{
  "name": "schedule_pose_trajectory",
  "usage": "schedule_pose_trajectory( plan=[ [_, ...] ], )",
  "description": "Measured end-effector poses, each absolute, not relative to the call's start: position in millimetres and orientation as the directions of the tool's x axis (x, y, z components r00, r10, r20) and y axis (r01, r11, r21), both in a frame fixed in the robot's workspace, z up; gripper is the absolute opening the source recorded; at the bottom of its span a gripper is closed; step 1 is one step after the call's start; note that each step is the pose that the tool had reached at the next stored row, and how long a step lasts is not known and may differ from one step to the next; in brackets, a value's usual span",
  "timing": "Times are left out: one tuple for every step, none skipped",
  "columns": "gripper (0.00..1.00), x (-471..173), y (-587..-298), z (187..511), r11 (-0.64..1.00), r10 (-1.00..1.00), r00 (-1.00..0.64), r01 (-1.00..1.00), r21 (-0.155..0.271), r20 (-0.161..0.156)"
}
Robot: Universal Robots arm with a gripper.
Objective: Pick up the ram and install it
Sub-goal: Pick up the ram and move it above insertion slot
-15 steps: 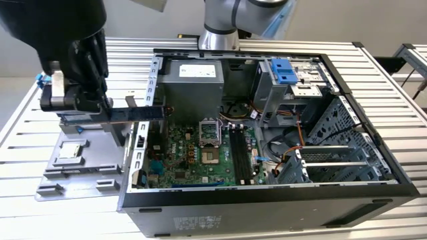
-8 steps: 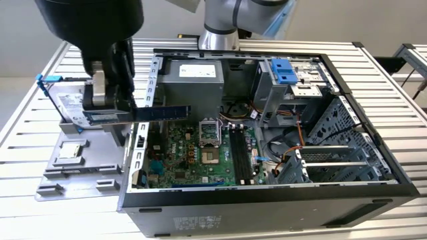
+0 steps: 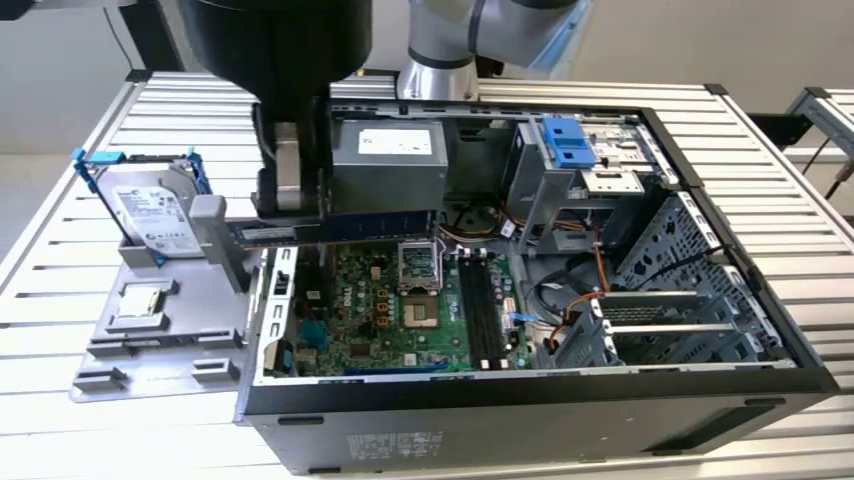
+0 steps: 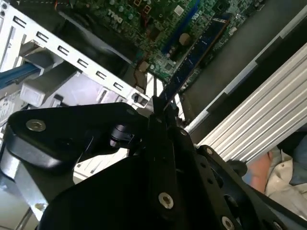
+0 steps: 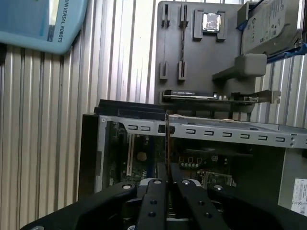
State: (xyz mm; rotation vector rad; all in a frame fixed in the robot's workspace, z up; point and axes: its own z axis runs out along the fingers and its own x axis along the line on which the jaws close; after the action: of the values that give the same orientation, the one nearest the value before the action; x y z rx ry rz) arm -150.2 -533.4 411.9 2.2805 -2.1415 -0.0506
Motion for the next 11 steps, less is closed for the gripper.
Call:
schedule_pose_trajectory(
  plan=[
    [0.0,-145.4,-533.4,411.9,-0.063,-0.998,0.063,-0.997,0.032,-0.015],
    [0.0,-141.1,-533.4,411.9,-0.064,-0.998,0.063,-0.997,0.032,-0.015],
    [0.0,-136.2,-533.4,411.8,-0.064,-0.998,0.063,-0.997,0.032,-0.015],
    [0.0,-131.7,-533.4,411.8,-0.064,-0.998,0.064,-0.997,0.032,-0.015],
    [0.0,-127.4,-533.4,411.9,-0.064,-0.998,0.064,-0.997,0.032,-0.015],
    [0.0,-122.6,-533.4,411.8,-0.064,-0.998,0.064,-0.997,0.032,-0.015],
    [0.0,-117.9,-533.4,411.8,-0.065,-0.998,0.064,-0.997,0.032,-0.015],
    [0.0,-113.5,-533.4,411.9,-0.065,-0.998,0.064,-0.997,0.032,-0.015],
    [0.0,-109.0,-533.4,411.9,-0.065,-0.998,0.064,-0.997,0.032,-0.015],
    [0.0,-104.2,-533.4,411.8,-0.065,-0.998,0.064,-0.997,0.032,-0.015],
    [0.0,-99.8,-533.4,411.9,-0.065,-0.998,0.064,-0.997,0.032,-0.015]
  ],
)
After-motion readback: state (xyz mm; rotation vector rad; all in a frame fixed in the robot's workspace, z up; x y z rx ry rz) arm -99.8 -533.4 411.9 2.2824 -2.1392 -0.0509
